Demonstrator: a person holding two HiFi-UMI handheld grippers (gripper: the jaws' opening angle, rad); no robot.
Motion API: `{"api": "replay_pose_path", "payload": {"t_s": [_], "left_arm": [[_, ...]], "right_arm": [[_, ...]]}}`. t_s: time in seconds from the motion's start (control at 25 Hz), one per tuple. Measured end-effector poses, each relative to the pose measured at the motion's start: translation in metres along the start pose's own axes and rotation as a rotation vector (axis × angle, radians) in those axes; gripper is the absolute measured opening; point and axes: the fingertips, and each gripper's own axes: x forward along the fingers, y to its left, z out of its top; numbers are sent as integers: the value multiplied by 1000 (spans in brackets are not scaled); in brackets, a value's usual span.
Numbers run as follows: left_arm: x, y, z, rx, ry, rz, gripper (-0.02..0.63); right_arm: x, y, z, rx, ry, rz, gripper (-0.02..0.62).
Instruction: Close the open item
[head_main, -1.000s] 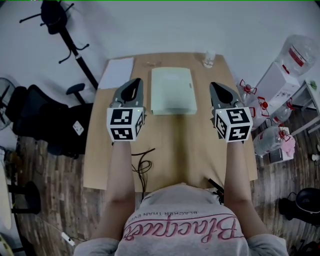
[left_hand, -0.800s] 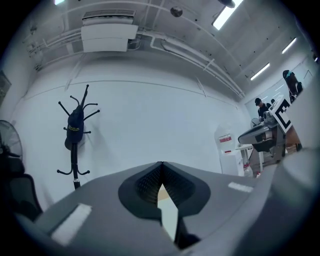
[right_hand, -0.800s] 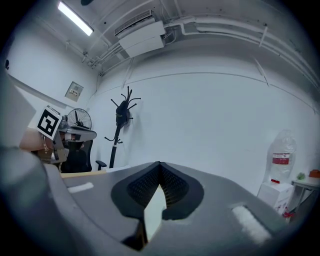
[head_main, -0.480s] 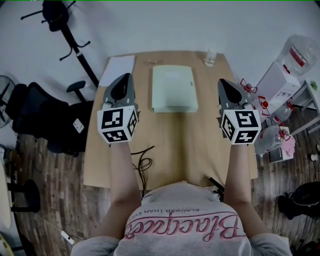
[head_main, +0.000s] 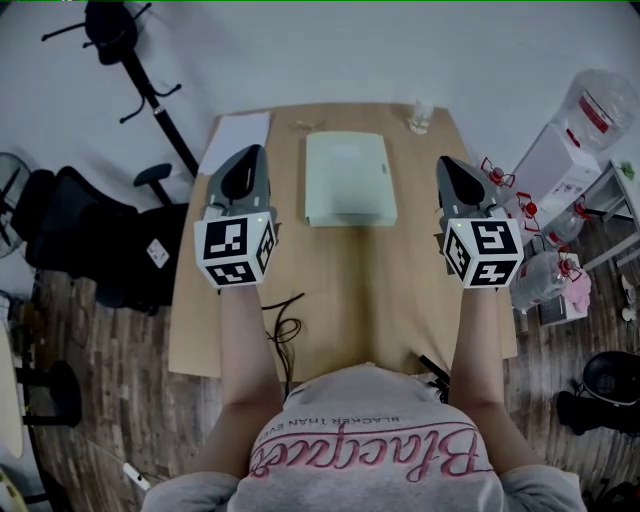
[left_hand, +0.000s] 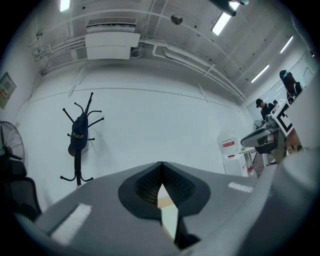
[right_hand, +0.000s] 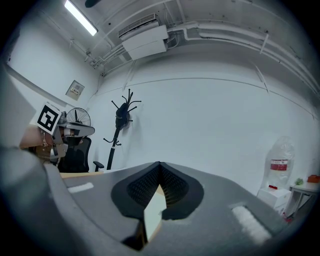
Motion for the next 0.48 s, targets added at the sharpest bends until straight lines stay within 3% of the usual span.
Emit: {"api": "replay_pose_path", "payload": {"t_s": [0.48], "left_arm": [[5, -1, -3, 41, 15, -10, 16]], "right_arm": [[5, 3, 0, -1, -6, 3, 2]]}}
